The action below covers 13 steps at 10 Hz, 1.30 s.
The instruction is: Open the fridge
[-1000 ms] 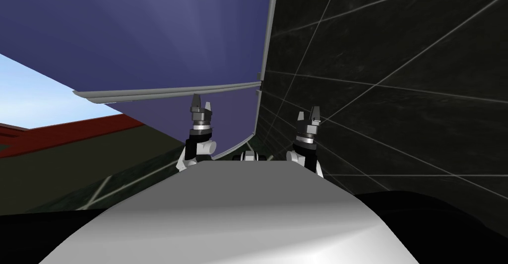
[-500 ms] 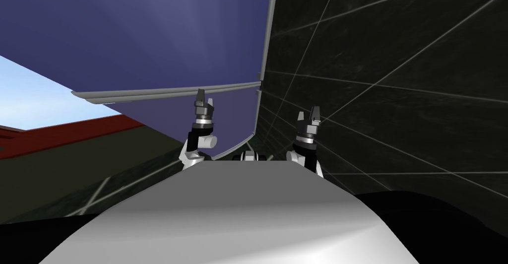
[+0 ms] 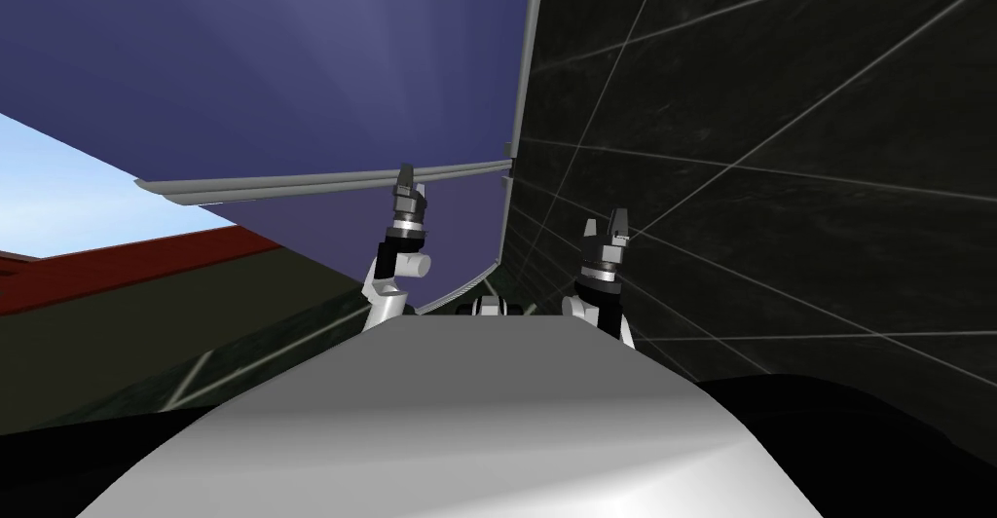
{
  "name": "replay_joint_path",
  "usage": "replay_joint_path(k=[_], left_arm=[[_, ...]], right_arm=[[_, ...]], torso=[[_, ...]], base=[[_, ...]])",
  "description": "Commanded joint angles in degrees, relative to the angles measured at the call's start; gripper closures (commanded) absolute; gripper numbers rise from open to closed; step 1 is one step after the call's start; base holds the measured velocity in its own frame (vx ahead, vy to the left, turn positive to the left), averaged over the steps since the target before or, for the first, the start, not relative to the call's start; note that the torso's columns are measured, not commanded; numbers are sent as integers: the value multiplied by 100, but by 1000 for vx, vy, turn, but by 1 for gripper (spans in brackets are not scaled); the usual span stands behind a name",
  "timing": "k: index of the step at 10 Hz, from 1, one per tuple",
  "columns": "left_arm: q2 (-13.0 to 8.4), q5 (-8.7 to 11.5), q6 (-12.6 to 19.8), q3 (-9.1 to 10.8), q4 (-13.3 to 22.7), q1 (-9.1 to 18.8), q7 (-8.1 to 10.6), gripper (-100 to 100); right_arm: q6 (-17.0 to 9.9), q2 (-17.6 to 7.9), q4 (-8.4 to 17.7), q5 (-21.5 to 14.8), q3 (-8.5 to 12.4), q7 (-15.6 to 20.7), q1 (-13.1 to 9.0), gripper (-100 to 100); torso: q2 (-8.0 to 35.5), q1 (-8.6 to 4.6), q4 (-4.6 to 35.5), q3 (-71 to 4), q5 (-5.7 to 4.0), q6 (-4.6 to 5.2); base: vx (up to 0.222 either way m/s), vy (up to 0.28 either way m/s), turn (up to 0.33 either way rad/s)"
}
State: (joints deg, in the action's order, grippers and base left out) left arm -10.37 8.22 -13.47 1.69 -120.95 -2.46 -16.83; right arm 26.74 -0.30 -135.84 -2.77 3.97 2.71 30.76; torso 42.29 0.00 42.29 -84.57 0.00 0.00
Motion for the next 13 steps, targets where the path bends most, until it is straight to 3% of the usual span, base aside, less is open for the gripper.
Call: replay_joint_path(k=[1, 2, 3, 5, 6, 7, 8, 13], left_arm=[[-21, 31, 404, 17, 191, 469, -144, -100], [-21, 31, 411, 17, 191, 632, -144, -100], [-17, 48, 653, 21, 325, 807, -240, -100], [-17, 48, 673, 21, 325, 1004, -240, -100], [-7, 63, 941, 23, 466, 1237, -336, -100], [-7, 63, 941, 23, 466, 1383, -336, -100], [7, 77, 1177, 22, 614, 1568, -431, -100], [32, 100, 1770, 13, 935, 2453, -615, -100]], right_arm=[[0, 0, 0, 0, 0, 0, 0, 0], [0, 0, 0, 0, 0, 0, 0, 0], [0, 0, 0, 0, 0, 0, 0, 0], [0, 0, 0, 0, 0, 0, 0, 0], [0, 0, 0, 0, 0, 0, 0, 0], [0, 0, 0, 0, 0, 0, 0, 0], [0, 0, 0, 0, 0, 0, 0, 0], [0, 0, 0, 0, 0, 0, 0, 0]], torso=[[0, 0, 0, 0, 0, -1], [-1, 0, -1, 0, 0, 0], [0, -1, 0, 0, 0, -1], [-1, 0, 0, -1, 0, -1], [0, -1, 0, 0, 0, -1], [-1, -1, -1, -1, 0, 0], [0, 0, 0, 0, 0, -1], [-4, -1, -1, -2, 0, 0]], base=[[-1, 9, -23], [0, 8, -12], [3, 8, -22], [1, 3, -5], [3, 4, -15], [2, 5, -16], [6, 6, -16], [6, 4, -11]])
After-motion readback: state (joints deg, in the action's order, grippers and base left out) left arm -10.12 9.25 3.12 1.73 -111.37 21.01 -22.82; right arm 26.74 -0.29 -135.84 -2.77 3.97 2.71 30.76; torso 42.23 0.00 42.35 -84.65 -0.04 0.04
